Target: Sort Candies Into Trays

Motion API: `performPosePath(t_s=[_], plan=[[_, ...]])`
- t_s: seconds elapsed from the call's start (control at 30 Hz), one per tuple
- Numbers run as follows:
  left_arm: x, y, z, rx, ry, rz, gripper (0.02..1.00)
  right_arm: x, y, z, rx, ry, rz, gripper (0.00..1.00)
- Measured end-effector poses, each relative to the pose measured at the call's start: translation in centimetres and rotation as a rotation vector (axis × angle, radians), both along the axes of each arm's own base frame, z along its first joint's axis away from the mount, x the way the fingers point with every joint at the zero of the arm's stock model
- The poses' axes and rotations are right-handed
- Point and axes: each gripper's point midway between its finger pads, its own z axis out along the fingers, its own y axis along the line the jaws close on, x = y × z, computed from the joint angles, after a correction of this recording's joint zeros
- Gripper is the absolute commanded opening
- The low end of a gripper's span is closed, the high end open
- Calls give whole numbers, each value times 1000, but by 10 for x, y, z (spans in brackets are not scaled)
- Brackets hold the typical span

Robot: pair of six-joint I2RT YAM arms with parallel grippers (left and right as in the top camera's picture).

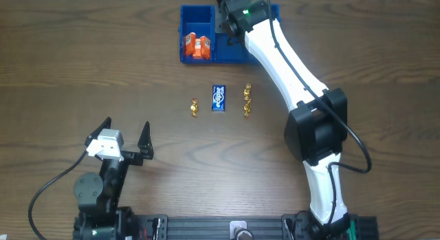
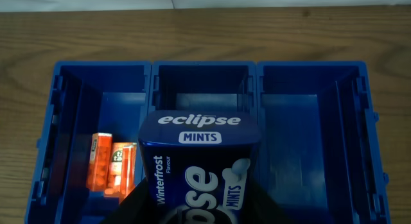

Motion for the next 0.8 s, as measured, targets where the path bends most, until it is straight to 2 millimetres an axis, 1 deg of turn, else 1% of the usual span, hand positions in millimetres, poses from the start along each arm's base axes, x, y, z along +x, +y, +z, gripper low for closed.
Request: performPosePath(t_s=[0.13, 0.17, 0.27, 0.37, 0.43, 0.67, 0.73, 0.8], plan=[[0, 0, 0, 0, 0, 0, 998, 0, 0, 0, 0, 0, 0, 321], [0, 0, 0, 0, 0, 0, 998, 0, 0, 0, 0, 0, 0, 362], [0, 0, 0, 0, 0, 0, 998, 0, 0, 0, 3, 0, -4, 535], [0, 0, 0, 0, 0, 0, 998, 0, 2, 1, 5, -4, -5, 597], [0, 0, 0, 0, 0, 0, 998, 0, 3, 1, 3, -8, -3, 612], [0, 0, 0, 0, 0, 0, 998, -4, 8, 0, -3, -1, 9, 612], [0, 0, 0, 0, 0, 0, 998, -12, 5, -3, -25, 35, 15, 612], [0, 0, 0, 0, 0, 0, 998, -21, 2, -2, -48, 71, 19, 608]])
